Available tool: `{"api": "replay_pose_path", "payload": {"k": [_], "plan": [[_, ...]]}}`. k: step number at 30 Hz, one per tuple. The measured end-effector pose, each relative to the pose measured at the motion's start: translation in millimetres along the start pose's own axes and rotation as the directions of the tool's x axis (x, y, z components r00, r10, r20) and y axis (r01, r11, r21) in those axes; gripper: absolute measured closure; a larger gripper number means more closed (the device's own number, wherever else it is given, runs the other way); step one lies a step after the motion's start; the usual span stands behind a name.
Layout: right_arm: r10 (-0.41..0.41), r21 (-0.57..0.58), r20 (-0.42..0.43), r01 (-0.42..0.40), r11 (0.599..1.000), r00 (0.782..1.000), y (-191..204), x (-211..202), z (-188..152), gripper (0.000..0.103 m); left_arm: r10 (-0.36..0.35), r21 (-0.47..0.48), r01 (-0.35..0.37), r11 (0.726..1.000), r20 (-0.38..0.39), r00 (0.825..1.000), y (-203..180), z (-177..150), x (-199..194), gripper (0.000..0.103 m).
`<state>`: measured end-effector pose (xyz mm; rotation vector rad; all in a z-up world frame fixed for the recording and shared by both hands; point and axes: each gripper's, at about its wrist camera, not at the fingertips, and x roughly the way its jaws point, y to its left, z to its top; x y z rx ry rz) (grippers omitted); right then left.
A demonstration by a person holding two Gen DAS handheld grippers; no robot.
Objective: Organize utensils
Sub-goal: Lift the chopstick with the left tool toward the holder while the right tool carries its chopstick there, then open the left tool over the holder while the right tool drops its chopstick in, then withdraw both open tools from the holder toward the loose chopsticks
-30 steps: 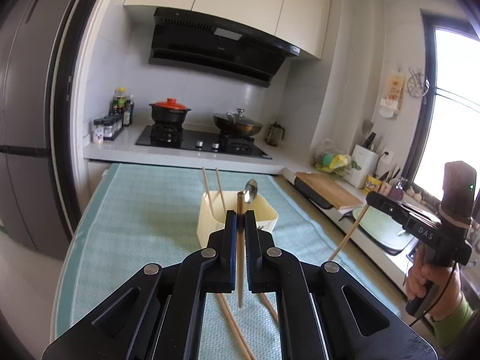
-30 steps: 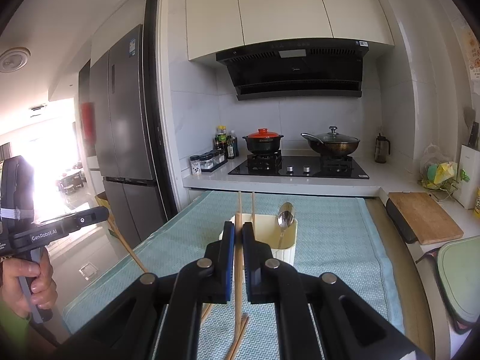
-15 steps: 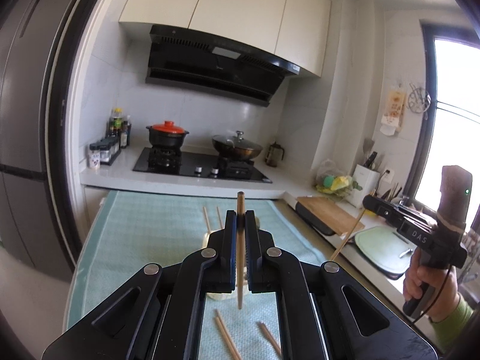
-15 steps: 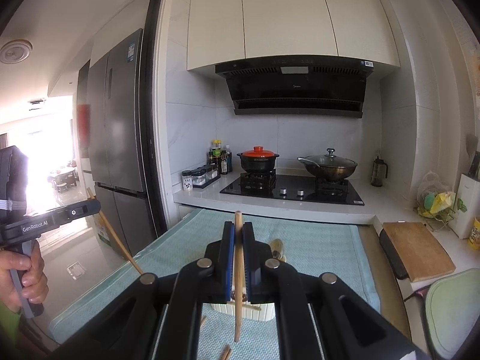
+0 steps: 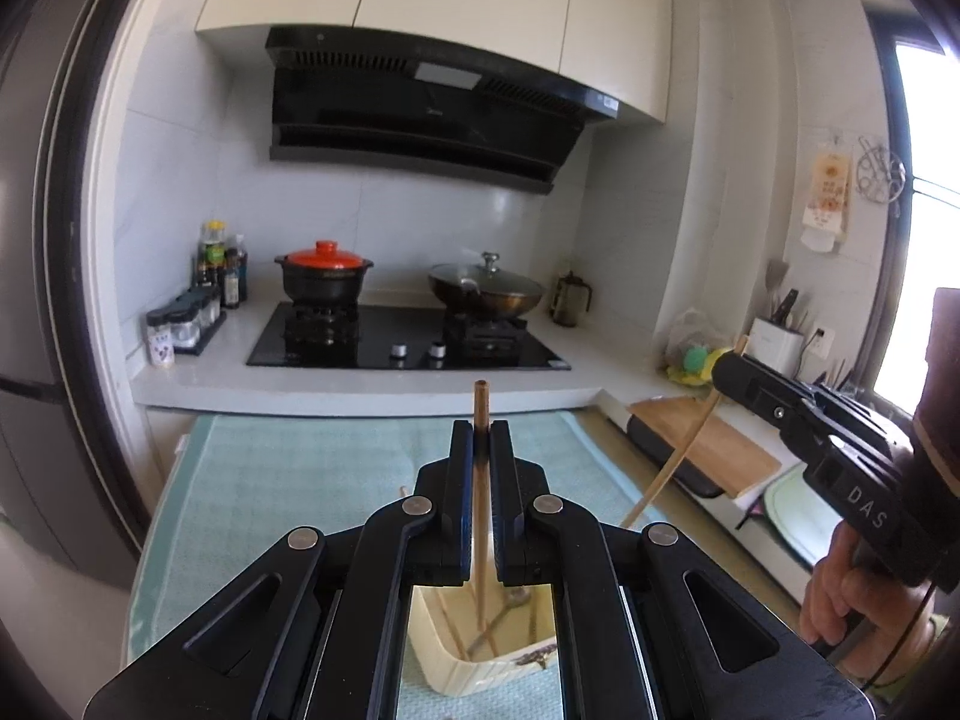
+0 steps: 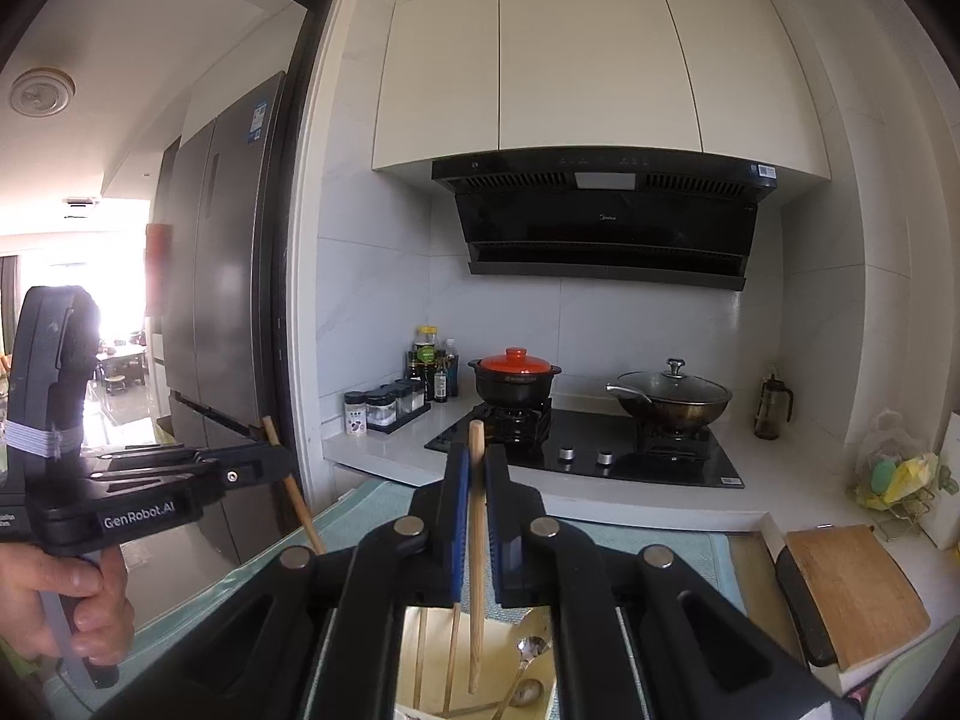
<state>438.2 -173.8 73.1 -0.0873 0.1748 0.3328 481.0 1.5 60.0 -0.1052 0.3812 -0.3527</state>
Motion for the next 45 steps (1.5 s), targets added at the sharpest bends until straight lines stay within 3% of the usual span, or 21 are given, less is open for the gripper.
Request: {"api": "replay_pose_path", "payload": {"k": [3,7,12,13,14,15,16,17,19,22,24,28,30,32,36,40,42,45], "plan": [[0.017,0.029,-0.102,-0.014,0.999,0.995,-7,40,-25,0.097,0.005,-0.001,-0.005,1.0,-0.063,0.998,0,-12,33,0.1],[0.051,0.089,-0.285,-0.026,0.996,0.957,-17,92,-65,0.097,0.013,0.01,-0.012,1.0,-0.158,0.987,-1,-30,72,0.1],[0.075,0.189,-0.4,0.002,0.982,0.914,-35,138,-89,0.094,0.079,0.03,-0.073,0.997,-0.305,0.949,-5,-46,117,0.096],[0.072,0.202,-0.416,0.015,0.979,0.906,-39,144,-88,0.081,0.086,0.038,-0.078,0.996,-0.321,0.943,-6,-45,120,0.087],[0.067,0.211,-0.422,0.026,0.977,0.904,-43,147,-84,0.063,0.09,0.046,-0.08,0.996,-0.322,0.943,-7,-43,119,0.069],[0.063,0.219,-0.409,0.03,0.975,0.91,-46,145,-77,0.057,0.098,0.057,-0.085,0.995,-0.306,0.947,-8,-39,112,0.058],[0.059,0.224,-0.38,0.03,0.974,0.923,-48,137,-68,0.056,0.113,0.072,-0.096,0.993,-0.28,0.953,-10,-35,101,0.038],[0.055,0.225,-0.35,0.027,0.974,0.935,-50,127,-59,0.055,0.13,0.091,-0.11,0.99,-0.25,0.96,-11,-32,87,0.026],[0.041,0.215,-0.311,0.028,0.976,0.95,-52,104,-43,0.05,0.156,0.138,-0.127,0.982,-0.225,0.962,-14,-30,59,0.018],[0.035,0.19,-0.29,0.022,0.981,0.956,-47,59,-40,0.046,0.155,0.236,-0.093,0.967,-0.262,0.953,-22,-48,9,0.016],[0.046,0.168,-0.3,0.005,0.986,0.953,-41,23,-54,0.038,0.182,0.317,-0.09,0.944,-0.274,0.944,-26,-69,-31,0.014],[0.027,0.047,-0.379,-0.01,0.999,0.925,-19,-48,-110,0.037,0.273,0.416,-0.153,0.896,-0.245,0.93,-23,-110,-116,0.005],[-0.013,-0.02,-0.416,0.005,1.0,0.909,-7,-82,-141,0.037,0.285,0.379,-0.174,0.909,-0.259,0.923,-17,-127,-150,0.005],[-0.048,-0.038,-0.451,0.034,0.999,0.891,3,-112,-172,0.037,0.262,0.296,-0.173,0.939,-0.291,0.92,-12,-142,-172,0.005],[-0.036,0.06,-0.503,0.076,0.995,0.864,10,-152,-217,0.037,0.24,0.171,-0.197,0.965,-0.29,0.926,-16,-179,-198,0.005],[-0.068,0.099,-0.513,0.138,0.985,0.856,17,-175,-243,0.037,0.225,0.049,-0.22,0.974,-0.285,0.932,-25,-216,-191,0.005],[-0.09,0.095,-0.53,0.164,0.982,0.843,19,-182,-255,0.037,0.171,-0.024,-0.189,0.982,-0.328,0.929,-27,-233,-178,0.005],[-0.09,0.102,-0.561,0.177,0.979,0.823,18,-190,-269,0.037,0.126,-0.031,-0.148,0.988,-0.377,0.918,-36,-253,-164,0.005]]}}
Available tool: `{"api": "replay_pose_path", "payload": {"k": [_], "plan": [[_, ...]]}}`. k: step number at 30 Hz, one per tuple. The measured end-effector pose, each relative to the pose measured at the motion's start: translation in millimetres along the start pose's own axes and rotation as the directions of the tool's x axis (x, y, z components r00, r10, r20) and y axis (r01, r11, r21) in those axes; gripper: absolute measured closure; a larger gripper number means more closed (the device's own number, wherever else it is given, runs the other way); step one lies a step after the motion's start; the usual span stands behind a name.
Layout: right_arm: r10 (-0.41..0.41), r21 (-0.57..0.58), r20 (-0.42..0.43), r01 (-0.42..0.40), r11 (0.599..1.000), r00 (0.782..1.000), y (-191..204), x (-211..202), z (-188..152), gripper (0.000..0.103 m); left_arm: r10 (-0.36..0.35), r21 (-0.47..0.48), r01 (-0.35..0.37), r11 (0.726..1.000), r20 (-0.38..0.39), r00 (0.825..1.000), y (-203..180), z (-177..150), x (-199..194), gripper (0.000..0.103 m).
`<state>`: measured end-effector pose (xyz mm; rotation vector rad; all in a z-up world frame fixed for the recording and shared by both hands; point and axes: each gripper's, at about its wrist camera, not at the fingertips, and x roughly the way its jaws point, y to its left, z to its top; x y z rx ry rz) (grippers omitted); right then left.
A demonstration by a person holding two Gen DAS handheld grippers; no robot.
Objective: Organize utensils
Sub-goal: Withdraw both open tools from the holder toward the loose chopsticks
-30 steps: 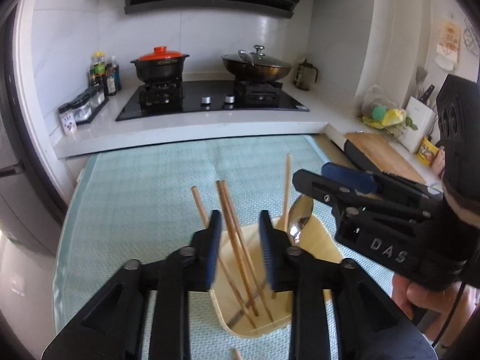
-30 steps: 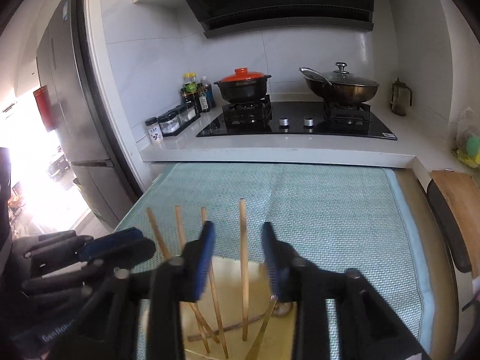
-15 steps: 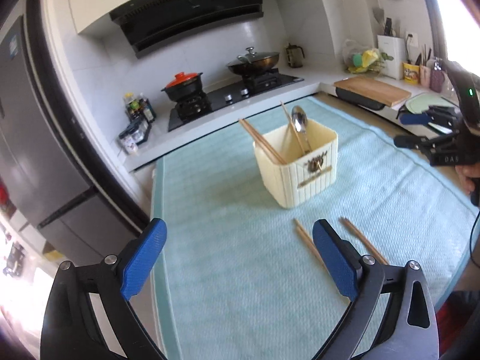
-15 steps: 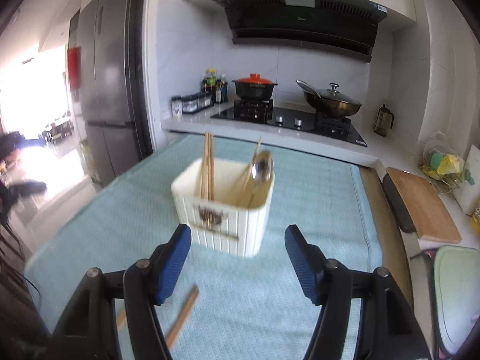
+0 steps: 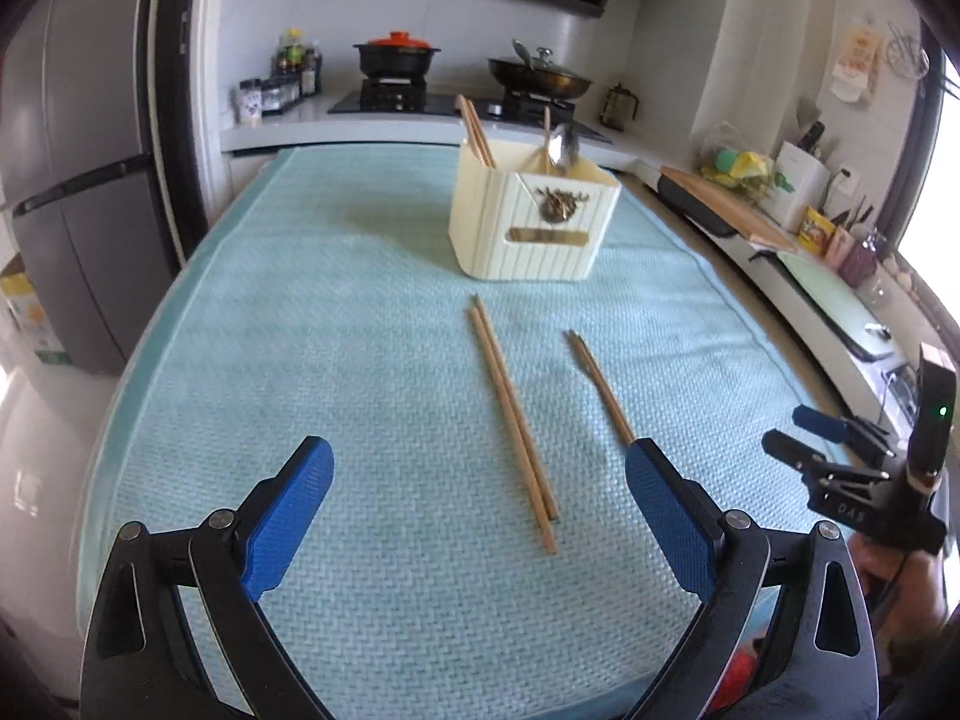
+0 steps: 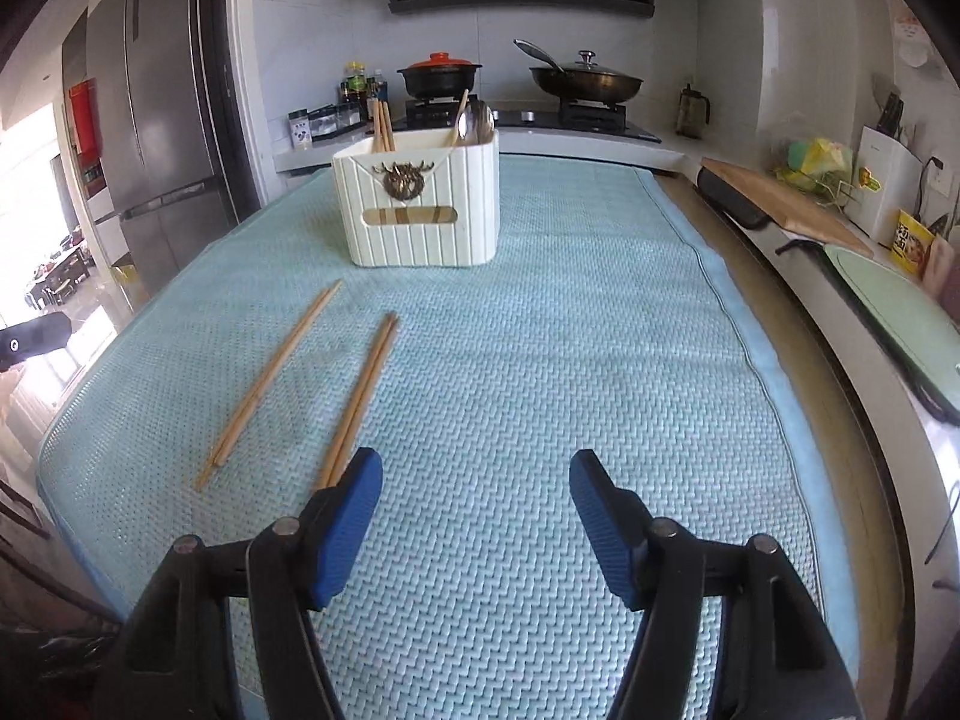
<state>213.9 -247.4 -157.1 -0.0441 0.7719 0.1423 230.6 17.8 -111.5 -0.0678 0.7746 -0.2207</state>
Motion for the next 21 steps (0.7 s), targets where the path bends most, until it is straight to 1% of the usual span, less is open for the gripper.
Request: {"api": "replay_pose_path", "payload": {"k": [2,3,4,5,8,9,11,13,15,18,19,21], "plan": [[-0.023,0.0,-0.012,0.023,1.0,1.0,-2,-1,-7,0.037,0.055,0.023,-0.055,0.998,0.01,0.998,-4,-9,5,0.005],[-0.037,0.001,-0.016,0.037,0.999,0.999,-2,-1,-9,0.037,0.083,0.019,-0.083,0.996,0.016,0.996,-5,-12,6,0.005],[-0.046,0.006,-0.018,0.046,0.999,0.999,-3,-2,-11,0.037,0.094,0.006,-0.094,0.996,0.018,0.995,-3,-16,6,0.005],[-0.05,0.016,-0.02,0.05,0.999,0.999,-4,-3,-13,0.037,0.088,-0.015,-0.088,0.996,0.017,0.996,-1,-18,7,0.005],[-0.044,0.047,-0.02,0.045,0.998,0.999,-5,-3,-14,0.037,0.042,-0.075,-0.041,0.996,0.019,0.999,8,-19,6,0.005],[-0.045,0.05,-0.02,0.046,0.998,0.999,-4,-2,-15,0.037,0.044,-0.081,-0.043,0.996,0.02,0.999,10,-19,6,0.005],[-0.049,0.047,-0.019,0.05,0.998,0.999,-2,1,-13,0.037,0.071,-0.078,-0.069,0.995,0.023,0.997,14,-19,5,0.005],[-0.056,0.06,0.008,0.055,0.997,0.998,-2,-2,-13,0.037,0.09,-0.084,-0.087,0.993,0.024,0.996,17,-20,4,0.005],[-0.06,0.086,0.032,0.057,0.995,0.998,-3,-5,-13,0.037,0.086,-0.092,-0.084,0.992,0.02,0.996,20,-23,4,0.005],[-0.048,0.121,0.031,0.044,0.992,0.998,-6,-1,-15,0.037,0.092,-0.086,-0.091,0.992,0.006,0.996,20,-29,7,0.005],[-0.042,0.125,0.021,0.039,0.991,0.999,-6,2,-16,0.038,0.095,-0.082,-0.095,0.992,0.002,0.995,20,-31,9,0.005],[-0.023,0.123,-0.002,0.023,0.992,1.0,-5,9,-17,0.045,0.092,-0.076,-0.092,0.993,-0.004,0.996,20,-34,12,0.005]]}}
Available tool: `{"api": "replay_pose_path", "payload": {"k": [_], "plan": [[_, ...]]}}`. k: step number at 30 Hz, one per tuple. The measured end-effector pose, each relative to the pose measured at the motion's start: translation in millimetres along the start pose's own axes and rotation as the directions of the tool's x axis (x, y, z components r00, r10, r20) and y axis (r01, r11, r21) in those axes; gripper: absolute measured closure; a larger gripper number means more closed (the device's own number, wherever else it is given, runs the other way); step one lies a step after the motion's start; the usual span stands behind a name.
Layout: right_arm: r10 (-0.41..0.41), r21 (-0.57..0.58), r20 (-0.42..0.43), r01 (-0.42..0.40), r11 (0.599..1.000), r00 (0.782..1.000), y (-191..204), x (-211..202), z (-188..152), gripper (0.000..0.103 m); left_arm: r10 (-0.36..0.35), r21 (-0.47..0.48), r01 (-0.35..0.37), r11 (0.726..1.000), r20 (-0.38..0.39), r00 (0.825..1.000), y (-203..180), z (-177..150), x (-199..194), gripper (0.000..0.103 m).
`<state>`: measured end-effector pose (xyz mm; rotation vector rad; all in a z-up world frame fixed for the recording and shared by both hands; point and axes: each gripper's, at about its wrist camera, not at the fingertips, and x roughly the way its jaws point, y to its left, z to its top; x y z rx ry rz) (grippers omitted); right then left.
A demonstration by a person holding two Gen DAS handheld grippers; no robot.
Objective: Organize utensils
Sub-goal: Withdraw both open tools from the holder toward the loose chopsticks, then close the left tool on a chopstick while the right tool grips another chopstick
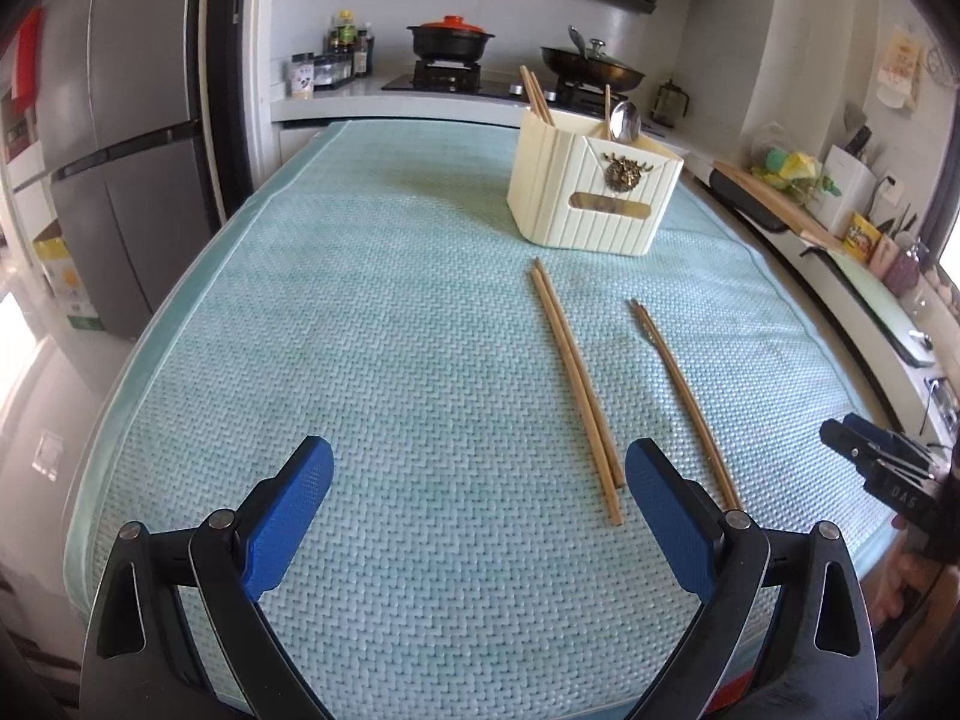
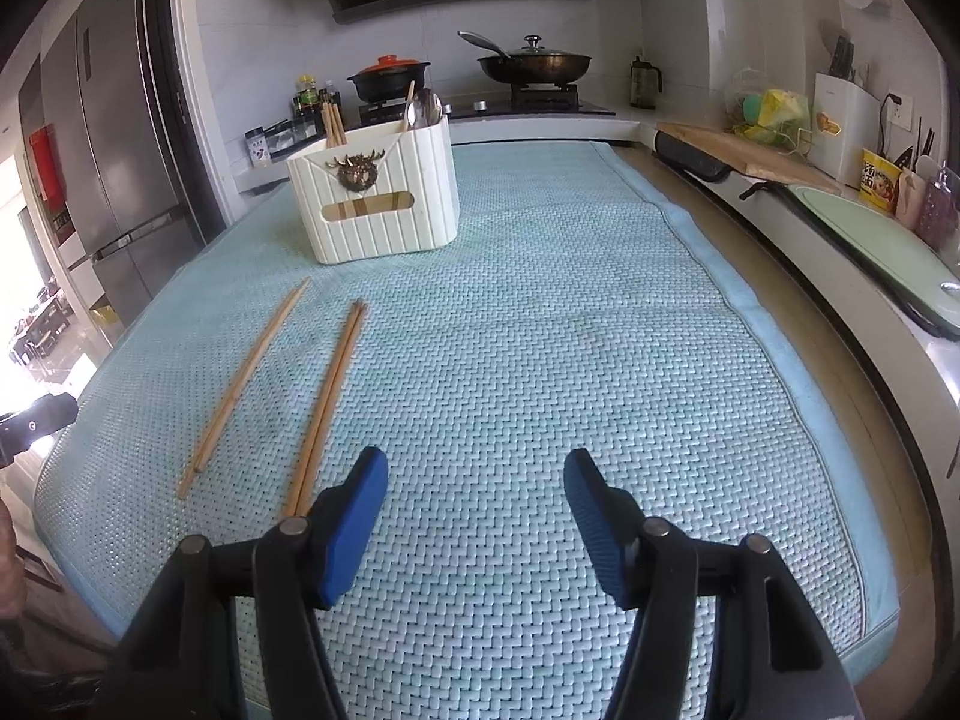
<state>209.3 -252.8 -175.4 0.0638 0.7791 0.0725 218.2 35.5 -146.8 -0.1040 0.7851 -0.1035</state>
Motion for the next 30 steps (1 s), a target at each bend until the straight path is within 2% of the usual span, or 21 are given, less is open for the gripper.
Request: {"api": "replay_pose_path", "payload": {"k": [2,5,9,12,15,18,21,24,30], "plan": [[0.023,-0.005,-0.02,-0.023,1.0,1.0,3,5,0,0.06,-0.01,0.003,0.01,1.0,-0.007,1.0,0,0,4,0.005],[0.058,-0.011,-0.038,-0.058,0.998,0.998,8,12,3,0.067,-0.028,0.008,0.028,1.0,-0.021,0.999,0,4,16,0.005],[0.106,-0.018,-0.058,-0.107,0.994,0.993,20,23,13,0.068,-0.039,0.029,0.04,0.999,-0.039,0.999,-5,17,41,0.005],[0.126,-0.059,-0.074,-0.13,0.99,0.989,33,38,22,0.068,-0.018,0.061,0.02,0.998,-0.04,0.999,-14,22,64,0.005],[0.138,-0.077,-0.098,-0.145,0.986,0.986,45,57,30,0.068,0.008,0.084,-0.003,0.996,-0.059,0.998,-21,20,80,0.005],[0.149,-0.065,-0.126,-0.158,0.985,0.981,54,74,35,0.068,0.005,0.077,0.0,0.997,-0.074,0.997,-25,15,86,0.005],[0.108,-0.091,-0.131,-0.12,0.989,0.985,61,83,36,0.068,0.021,0.098,-0.013,0.995,-0.078,0.997,-29,10,89,0.005],[0.103,-0.099,-0.138,-0.117,0.988,0.985,65,87,36,0.068,0.046,0.124,-0.036,0.992,-0.081,0.996,-32,7,93,0.005],[0.048,-0.164,-0.155,-0.074,0.984,0.987,75,96,31,0.068,0.055,0.105,-0.044,0.994,-0.105,0.993,-27,6,98,0.005]]}}
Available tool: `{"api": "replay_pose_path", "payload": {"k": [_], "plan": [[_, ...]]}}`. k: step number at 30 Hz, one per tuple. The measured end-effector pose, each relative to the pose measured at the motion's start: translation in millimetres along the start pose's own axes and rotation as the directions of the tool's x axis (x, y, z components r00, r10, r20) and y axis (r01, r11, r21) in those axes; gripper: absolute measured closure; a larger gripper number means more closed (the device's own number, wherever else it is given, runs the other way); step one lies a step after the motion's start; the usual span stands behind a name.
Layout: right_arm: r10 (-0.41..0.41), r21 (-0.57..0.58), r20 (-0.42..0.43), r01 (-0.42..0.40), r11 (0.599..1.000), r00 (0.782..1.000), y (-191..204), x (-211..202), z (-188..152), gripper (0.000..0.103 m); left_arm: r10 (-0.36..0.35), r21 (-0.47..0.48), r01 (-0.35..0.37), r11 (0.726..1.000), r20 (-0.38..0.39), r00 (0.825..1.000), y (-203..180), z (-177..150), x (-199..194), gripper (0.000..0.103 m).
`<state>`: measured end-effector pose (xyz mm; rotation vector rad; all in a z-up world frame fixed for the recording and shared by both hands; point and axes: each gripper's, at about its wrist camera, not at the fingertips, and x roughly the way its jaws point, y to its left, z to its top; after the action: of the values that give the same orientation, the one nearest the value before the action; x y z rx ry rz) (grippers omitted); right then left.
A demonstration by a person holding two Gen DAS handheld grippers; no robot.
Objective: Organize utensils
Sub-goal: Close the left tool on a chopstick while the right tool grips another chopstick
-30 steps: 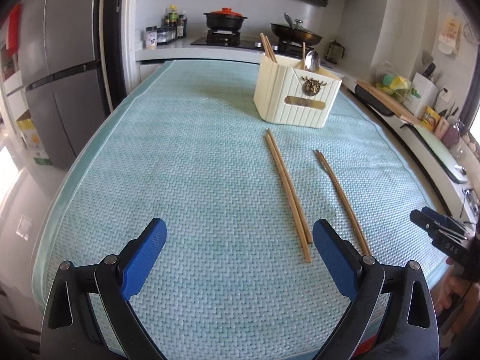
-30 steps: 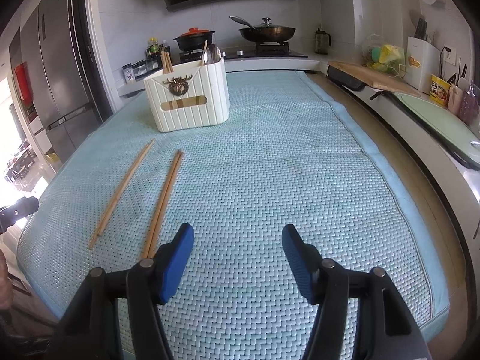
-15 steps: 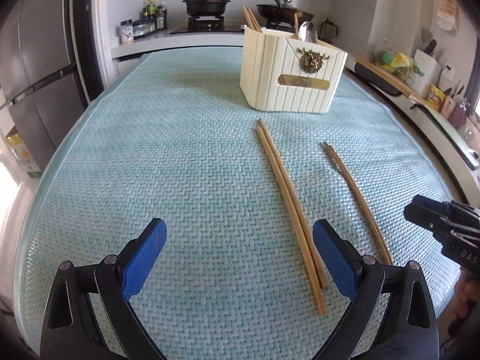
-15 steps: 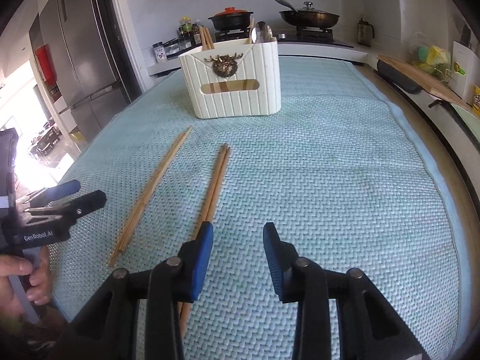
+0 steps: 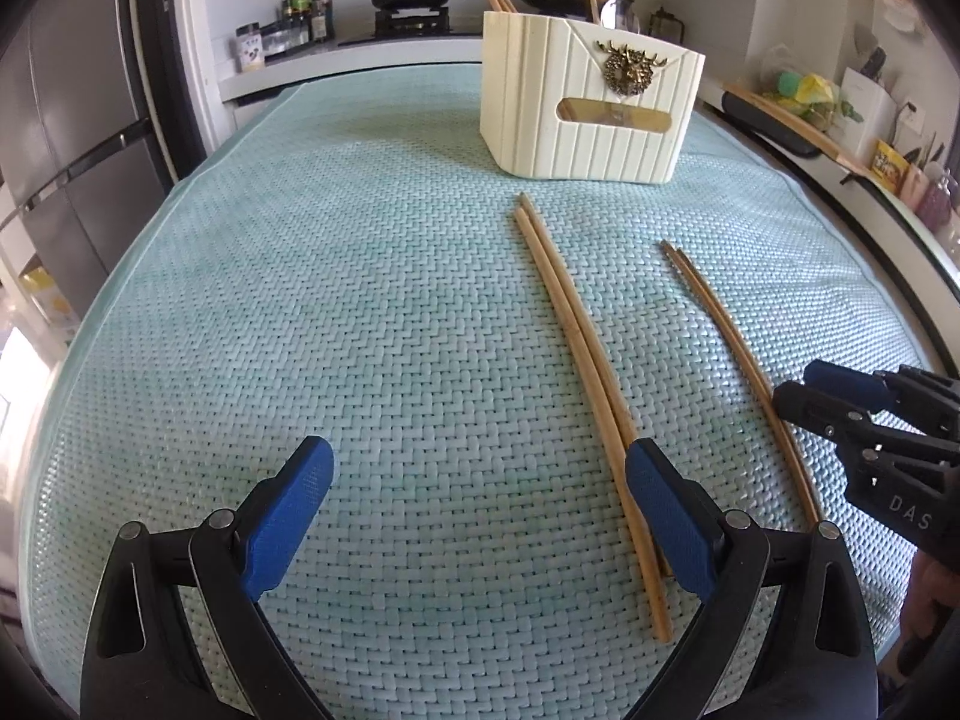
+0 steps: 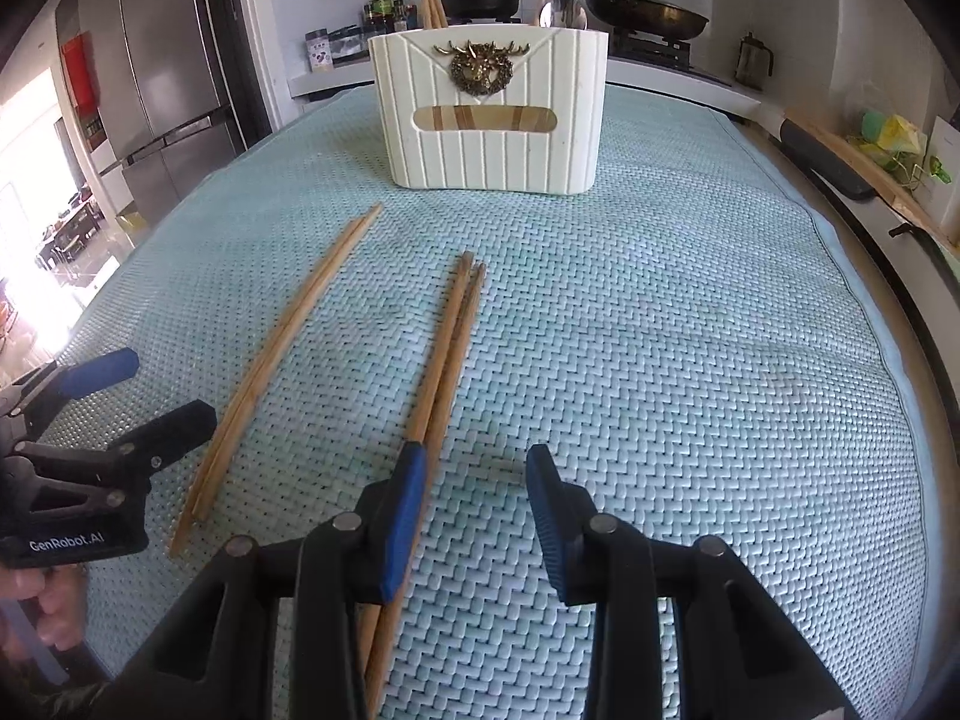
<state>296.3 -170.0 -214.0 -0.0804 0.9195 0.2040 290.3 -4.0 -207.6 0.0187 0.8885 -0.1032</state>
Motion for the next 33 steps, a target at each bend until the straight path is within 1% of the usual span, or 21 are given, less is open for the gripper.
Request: {"api": "replay_pose_path", "payload": {"k": [3,5,6,10,14,19,20,21,23,26,30,33], "plan": [[-0.026,-0.029,0.006,0.026,0.999,1.0,5,3,2,0.068,0.0,-0.007,0.0,1.0,-0.013,1.0,0,0,3,0.005],[-0.056,-0.054,-0.02,0.055,0.997,0.998,9,10,2,0.068,0.0,-0.006,0.0,1.0,-0.017,1.0,0,1,4,0.005],[-0.055,-0.056,-0.001,0.055,0.997,0.998,10,9,2,0.068,-0.002,-0.006,0.002,1.0,-0.02,1.0,-1,1,5,0.005],[-0.062,-0.071,0.004,0.062,0.996,0.998,13,10,2,0.067,-0.008,-0.012,0.008,1.0,-0.032,0.999,1,3,8,0.004],[-0.068,-0.064,0.009,0.069,0.996,0.998,9,8,0,0.068,-0.006,-0.03,0.004,1.0,-0.043,0.999,5,7,13,0.002],[-0.067,-0.054,0.013,0.068,0.996,0.998,0,2,-7,0.068,-0.004,-0.011,0.003,1.0,-0.045,0.999,0,15,20,0.002],[-0.072,-0.055,0.016,0.072,0.996,0.997,-1,0,-8,0.068,0.007,-0.004,-0.008,1.0,-0.055,0.998,-1,16,23,0.003],[-0.072,-0.054,0.017,0.073,0.996,0.997,-3,0,-9,0.068,0.036,0.015,-0.035,0.999,-0.067,0.997,-5,18,27,0.003],[-0.071,-0.046,0.018,0.072,0.996,0.997,-6,-1,-10,0.068,0.039,0.028,-0.037,0.999,-0.065,0.997,-8,22,29,0.002],[-0.08,-0.044,0.023,0.081,0.996,0.997,-9,-3,-12,0.068,0.05,0.0,-0.05,0.999,-0.07,0.996,-3,25,31,0.002],[-0.111,-0.046,0.031,0.112,0.993,0.993,-16,-5,-15,0.068,0.065,-0.028,-0.068,0.997,-0.073,0.995,11,21,26,0.002],[-0.093,-0.018,0.027,0.093,0.995,0.995,-27,-6,-16,0.068,0.066,-0.046,-0.069,0.997,-0.076,0.995,21,17,22,0.003]]}}
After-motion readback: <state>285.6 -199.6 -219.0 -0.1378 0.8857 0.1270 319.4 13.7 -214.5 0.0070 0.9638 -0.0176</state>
